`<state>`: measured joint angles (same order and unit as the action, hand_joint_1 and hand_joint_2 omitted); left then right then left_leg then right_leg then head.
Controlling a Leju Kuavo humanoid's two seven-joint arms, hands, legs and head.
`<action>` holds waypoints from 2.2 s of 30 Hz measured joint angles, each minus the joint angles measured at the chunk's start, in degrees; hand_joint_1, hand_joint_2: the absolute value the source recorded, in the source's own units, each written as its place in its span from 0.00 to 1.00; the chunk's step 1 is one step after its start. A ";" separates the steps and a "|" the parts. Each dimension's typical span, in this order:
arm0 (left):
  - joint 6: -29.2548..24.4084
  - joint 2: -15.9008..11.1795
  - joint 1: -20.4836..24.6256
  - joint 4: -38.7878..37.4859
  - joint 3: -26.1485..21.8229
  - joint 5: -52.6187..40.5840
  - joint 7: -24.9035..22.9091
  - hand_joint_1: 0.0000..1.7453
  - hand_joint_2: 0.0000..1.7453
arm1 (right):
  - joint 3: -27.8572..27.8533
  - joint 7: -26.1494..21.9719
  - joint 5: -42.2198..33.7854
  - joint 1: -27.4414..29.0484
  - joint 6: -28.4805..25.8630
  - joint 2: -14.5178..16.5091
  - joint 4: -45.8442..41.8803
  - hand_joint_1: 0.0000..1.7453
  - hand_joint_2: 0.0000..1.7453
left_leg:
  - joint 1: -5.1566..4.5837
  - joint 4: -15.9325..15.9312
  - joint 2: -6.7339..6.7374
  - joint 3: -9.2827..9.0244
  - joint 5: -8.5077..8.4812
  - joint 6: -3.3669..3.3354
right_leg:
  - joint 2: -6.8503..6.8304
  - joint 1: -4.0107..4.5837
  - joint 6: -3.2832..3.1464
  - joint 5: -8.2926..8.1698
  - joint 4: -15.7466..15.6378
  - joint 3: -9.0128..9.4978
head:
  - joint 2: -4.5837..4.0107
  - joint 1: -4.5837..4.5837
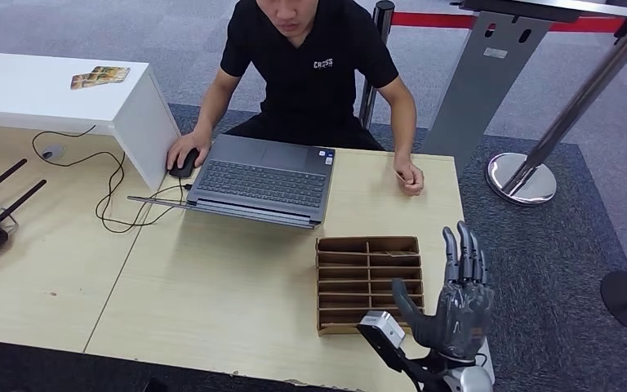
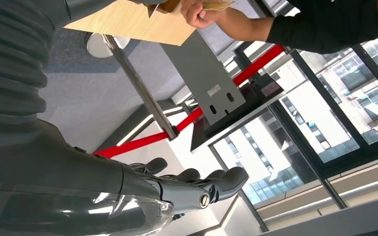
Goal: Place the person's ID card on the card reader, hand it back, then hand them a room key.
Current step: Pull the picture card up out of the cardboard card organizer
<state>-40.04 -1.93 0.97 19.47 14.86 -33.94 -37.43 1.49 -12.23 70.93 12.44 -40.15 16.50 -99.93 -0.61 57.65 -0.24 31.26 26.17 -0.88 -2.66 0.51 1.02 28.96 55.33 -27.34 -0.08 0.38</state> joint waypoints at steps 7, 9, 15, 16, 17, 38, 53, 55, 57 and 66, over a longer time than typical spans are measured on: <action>0.00 0.03 -0.03 0.26 -0.01 -0.32 -0.11 0.00 1.00 | -1.19 -0.37 2.55 0.27 0.00 0.20 0.00 0.00 1.00 | 0.00 0.00 0.00 0.00 0.00 0.00 | 0.00 0.00 0.00 0.00 0.00 0.01 | -0.01 0.01; 0.00 0.03 -0.02 0.27 0.01 -0.31 -0.04 0.00 1.00 | -1.29 0.12 4.11 0.28 0.00 0.21 0.01 0.00 1.00 | 0.00 0.00 0.00 0.00 0.00 0.00 | 0.00 0.00 0.00 0.00 0.00 0.01 | -0.01 0.01; 0.00 0.03 -0.02 0.29 0.01 -0.33 0.08 0.00 1.00 | -0.28 3.75 7.08 0.23 0.00 0.04 0.05 0.00 1.00 | 0.00 0.00 0.00 0.00 0.00 0.00 | 0.00 0.00 0.00 0.00 0.00 0.02 | -0.01 0.01; 0.00 0.03 -0.02 0.29 0.01 -0.33 0.08 0.00 1.00 | -0.02 4.79 7.50 0.22 0.00 -0.04 0.06 0.00 1.00 | 0.00 0.00 0.00 0.00 0.00 0.00 | 0.00 0.00 0.00 0.00 0.00 0.02 | -0.01 0.01; 0.00 0.03 -0.02 0.29 0.01 -0.33 0.08 0.00 1.00 | 0.38 6.29 8.05 0.19 0.01 -0.14 0.09 0.00 1.00 | 0.00 0.00 0.00 0.00 0.00 0.00 | 0.00 0.00 0.00 0.00 0.01 0.02 | -0.01 0.01; 0.00 0.03 0.06 0.29 1.24 0.50 1.01 0.00 1.00 | 20.24 36.44 14.90 -5.80 0.04 -10.97 3.48 0.00 1.00 | 0.00 0.00 -0.01 -0.01 -0.01 0.00 | 0.00 0.00 0.00 -0.01 0.01 0.03 | -0.01 0.02; 0.00 0.03 0.05 0.30 1.45 0.98 0.87 0.00 1.00 | 28.74 46.49 16.06 -7.90 0.04 -17.45 3.87 0.00 1.00 | 0.00 0.00 -0.01 -0.01 -0.01 0.00 | 0.00 0.00 0.00 -0.01 0.01 0.03 | 0.00 0.01; 0.00 0.03 0.04 0.31 1.46 0.95 0.71 0.00 1.00 | 29.60 47.71 16.10 -8.16 0.04 -18.19 3.87 0.00 1.00 | 0.00 0.00 -0.01 -0.01 -0.01 0.00 | 0.00 0.00 0.00 -0.01 0.01 0.03 | -0.01 0.00; 0.00 0.03 0.03 0.33 1.51 0.91 0.61 0.00 1.00 | 30.42 48.70 16.14 -8.43 0.04 -18.88 3.87 0.00 1.00 | 0.00 0.00 -0.01 -0.01 -0.01 0.00 | 0.00 0.00 0.00 -0.01 0.01 0.03 | -0.01 0.01; 0.00 0.03 0.01 0.63 2.03 0.72 1.00 0.00 1.00 | 32.73 51.57 16.02 -9.78 0.04 -21.39 4.25 0.00 1.00 | 0.00 0.00 -0.01 -0.01 -0.02 0.00 | 0.00 0.00 -0.01 -0.01 0.01 0.03 | -0.01 0.01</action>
<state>-40.04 -1.90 0.98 20.10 16.88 -33.23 -36.43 34.21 39.34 86.95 2.66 -40.11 -4.89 -95.68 -0.61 57.66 -0.25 31.25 26.15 -0.87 -2.66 0.51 1.01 28.95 55.34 -27.30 -0.09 0.39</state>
